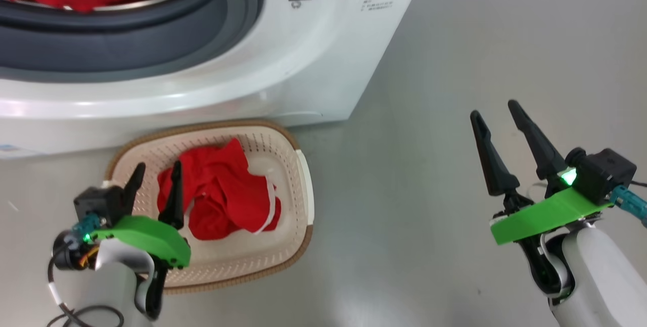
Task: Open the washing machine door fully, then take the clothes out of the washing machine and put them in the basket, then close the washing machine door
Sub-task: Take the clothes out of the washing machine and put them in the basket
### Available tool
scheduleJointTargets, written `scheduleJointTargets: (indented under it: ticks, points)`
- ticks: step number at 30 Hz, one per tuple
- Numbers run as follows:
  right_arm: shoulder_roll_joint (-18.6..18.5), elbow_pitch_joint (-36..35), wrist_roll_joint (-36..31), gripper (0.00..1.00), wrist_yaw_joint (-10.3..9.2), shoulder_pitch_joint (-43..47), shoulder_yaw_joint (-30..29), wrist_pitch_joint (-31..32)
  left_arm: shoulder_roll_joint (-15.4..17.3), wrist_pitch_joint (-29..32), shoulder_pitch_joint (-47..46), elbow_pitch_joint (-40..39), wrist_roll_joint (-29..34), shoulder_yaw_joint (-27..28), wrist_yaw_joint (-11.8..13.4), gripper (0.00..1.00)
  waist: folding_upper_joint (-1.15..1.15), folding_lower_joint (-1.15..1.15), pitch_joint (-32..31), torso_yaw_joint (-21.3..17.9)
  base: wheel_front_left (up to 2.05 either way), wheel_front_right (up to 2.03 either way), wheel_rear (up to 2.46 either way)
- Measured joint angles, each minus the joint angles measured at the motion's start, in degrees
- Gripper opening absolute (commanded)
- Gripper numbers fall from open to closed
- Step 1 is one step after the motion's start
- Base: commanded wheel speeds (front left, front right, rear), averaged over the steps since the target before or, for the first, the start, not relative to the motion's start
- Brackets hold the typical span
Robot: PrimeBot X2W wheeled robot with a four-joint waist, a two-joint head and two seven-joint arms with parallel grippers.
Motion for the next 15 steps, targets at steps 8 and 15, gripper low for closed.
scheduleJointTargets:
  ticks: [8,15]
  points:
    - [-0.2,0.73,0.01,1.0,0.01,3.37,0.2,0.01,-0.62,0.01,6.14,-4.8,1.37,2.21,0.0,1.0,0.0,0.0,-5.78,0.34,0.0,0.0,0.0]
    - [-0.35,1.15,0.01,1.0,0.0,5.93,0.26,0.01,-0.83,0.01,10.55,-9.2,2.35,3.52,0.0,1.0,0.0,0.0,-9.82,0.3,0.0,0.0,0.0]
